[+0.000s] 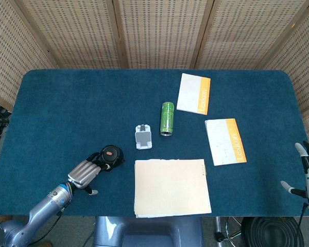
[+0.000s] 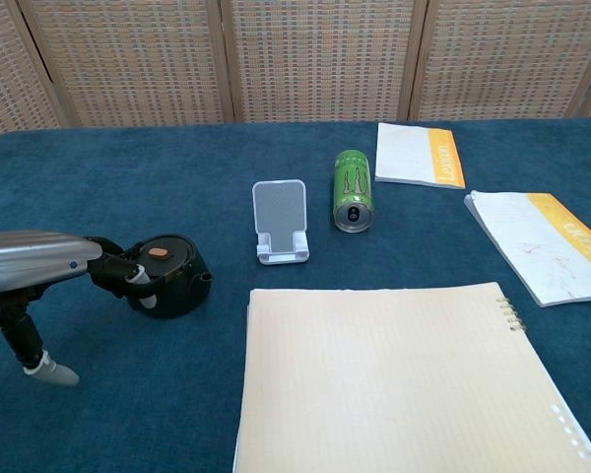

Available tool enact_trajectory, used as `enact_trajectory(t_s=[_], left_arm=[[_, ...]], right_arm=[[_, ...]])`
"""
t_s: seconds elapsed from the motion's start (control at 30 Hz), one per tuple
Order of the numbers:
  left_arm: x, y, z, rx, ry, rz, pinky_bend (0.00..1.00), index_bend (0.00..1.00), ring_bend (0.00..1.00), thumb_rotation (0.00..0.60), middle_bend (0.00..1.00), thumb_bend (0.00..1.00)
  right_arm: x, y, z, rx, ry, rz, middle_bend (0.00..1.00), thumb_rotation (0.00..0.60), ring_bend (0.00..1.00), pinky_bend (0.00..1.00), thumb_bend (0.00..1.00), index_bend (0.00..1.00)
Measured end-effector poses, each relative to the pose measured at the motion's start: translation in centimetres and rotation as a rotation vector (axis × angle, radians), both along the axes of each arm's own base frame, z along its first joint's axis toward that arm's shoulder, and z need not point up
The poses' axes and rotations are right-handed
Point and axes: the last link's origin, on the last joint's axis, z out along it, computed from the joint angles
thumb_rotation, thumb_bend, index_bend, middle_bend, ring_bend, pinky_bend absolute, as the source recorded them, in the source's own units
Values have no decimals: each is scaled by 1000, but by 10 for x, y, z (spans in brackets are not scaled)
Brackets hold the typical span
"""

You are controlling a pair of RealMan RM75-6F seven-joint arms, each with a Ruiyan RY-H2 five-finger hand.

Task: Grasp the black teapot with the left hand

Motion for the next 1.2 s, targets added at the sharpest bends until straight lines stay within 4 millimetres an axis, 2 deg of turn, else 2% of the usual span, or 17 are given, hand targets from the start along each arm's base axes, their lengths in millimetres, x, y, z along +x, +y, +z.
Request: enact_trajectory(t_s=[0.67,0.73,0.83,0.97,1.1,1.2], left_arm=[[-4,1,-11,-7,19,29,0,306,312,600,335,0],[-4,2,-11,-5,22,30,0,350,336,600,383,0],[-5,3,-11,0,31,29,0,470,405,600,507,0],[-6,5,-10,15,42,26,0,725,505,600,718,0],[-6,7,-9,44,37,25,0,965,560,600,840,0],[-5,10,-6,76,16,20,4,1000,602,600,914,0]], right_arm=[[0,0,0,2,-2,0,0,600,0,0,0,0],[0,0,0,1,-3,1,0,600,0,0,0,0],[0,0,0,0,-7,2,0,600,0,0,0,0],[1,-1,-1,1,-7,3,0,600,0,0,0,0],[1,-1,-1,2,-7,3,0,600,0,0,0,0],[1,-1,-1,2,-6,3,0,600,0,0,0,0]])
